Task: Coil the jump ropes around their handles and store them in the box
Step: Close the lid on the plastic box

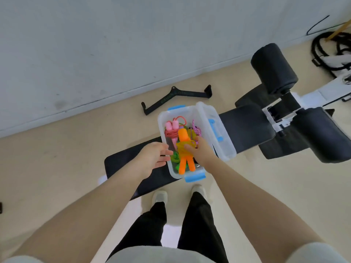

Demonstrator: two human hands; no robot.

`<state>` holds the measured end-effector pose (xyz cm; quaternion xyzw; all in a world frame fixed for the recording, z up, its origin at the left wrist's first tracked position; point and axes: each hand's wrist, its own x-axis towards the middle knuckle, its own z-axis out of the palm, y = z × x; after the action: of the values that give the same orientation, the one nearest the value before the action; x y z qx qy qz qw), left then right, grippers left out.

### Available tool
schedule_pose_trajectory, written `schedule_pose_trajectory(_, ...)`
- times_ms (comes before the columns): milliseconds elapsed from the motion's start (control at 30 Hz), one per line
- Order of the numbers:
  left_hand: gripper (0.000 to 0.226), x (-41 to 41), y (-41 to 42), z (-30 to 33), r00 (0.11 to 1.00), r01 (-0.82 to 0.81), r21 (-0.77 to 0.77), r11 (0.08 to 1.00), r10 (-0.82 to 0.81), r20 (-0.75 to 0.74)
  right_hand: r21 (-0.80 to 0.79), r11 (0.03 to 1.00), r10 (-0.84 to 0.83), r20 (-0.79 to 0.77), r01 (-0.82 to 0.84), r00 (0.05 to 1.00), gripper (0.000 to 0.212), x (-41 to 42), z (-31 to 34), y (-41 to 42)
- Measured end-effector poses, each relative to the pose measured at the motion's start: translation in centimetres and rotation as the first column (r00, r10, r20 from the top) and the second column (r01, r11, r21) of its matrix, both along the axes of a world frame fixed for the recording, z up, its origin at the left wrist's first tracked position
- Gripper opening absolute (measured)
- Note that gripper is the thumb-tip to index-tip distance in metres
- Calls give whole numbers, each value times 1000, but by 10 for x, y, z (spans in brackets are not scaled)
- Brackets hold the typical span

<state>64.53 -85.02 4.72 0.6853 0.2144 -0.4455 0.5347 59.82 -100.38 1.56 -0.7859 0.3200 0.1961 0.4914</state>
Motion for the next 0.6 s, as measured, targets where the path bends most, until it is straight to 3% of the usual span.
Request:
schedule_pose_trajectory(100, 15, -4, -14, -24, 995, 58, 101, 993, -66, 78, -81, 997, 0, -22, -2, 1000, 32, 9, -10, -28)
schedule_pose_trajectory(200, 26, -7, -26, -58, 934, 197, 320, 927, -276, 225, -233, 965, 90, -133, -119, 987, 37, 10, -30, -64)
schedule_pose_trajectory(267, 32, -10, -33, -82, 877, 322, 480, 816, -448, 174, -278, 934, 174, -197, -225, 965, 40, 12, -47, -83)
schedule_pose_trajectory(367, 35, -17, -45, -107, 844, 368, 569, 735, -521, 127, -309, 874, 288, -294, -376, 911, 39, 15, -75, -98)
schedule_pose_trajectory(400, 34, -19, -49, -111, 809, 369, 622, 691, -568, 150, -321, 859, 301, -312, -398, 901, 36, 16, -81, -100)
schedule_pose_trajectory(500, 31, -27, -64, -114, 618, 328, 849, 415, -774, 139, -353, 840, 301, -328, -412, 895, 31, 23, -99, -105)
schedule_pose_trajectory(567, 26, -27, -72, -119, 575, 253, 876, 412, -792, 206, -369, 838, 300, -302, -401, 905, 32, 28, -106, -108)
schedule_pose_trajectory(600, 23, -26, -76, -123, 595, 227, 858, 461, -763, 253, -364, 844, 302, -282, -393, 911, 33, 30, -108, -111)
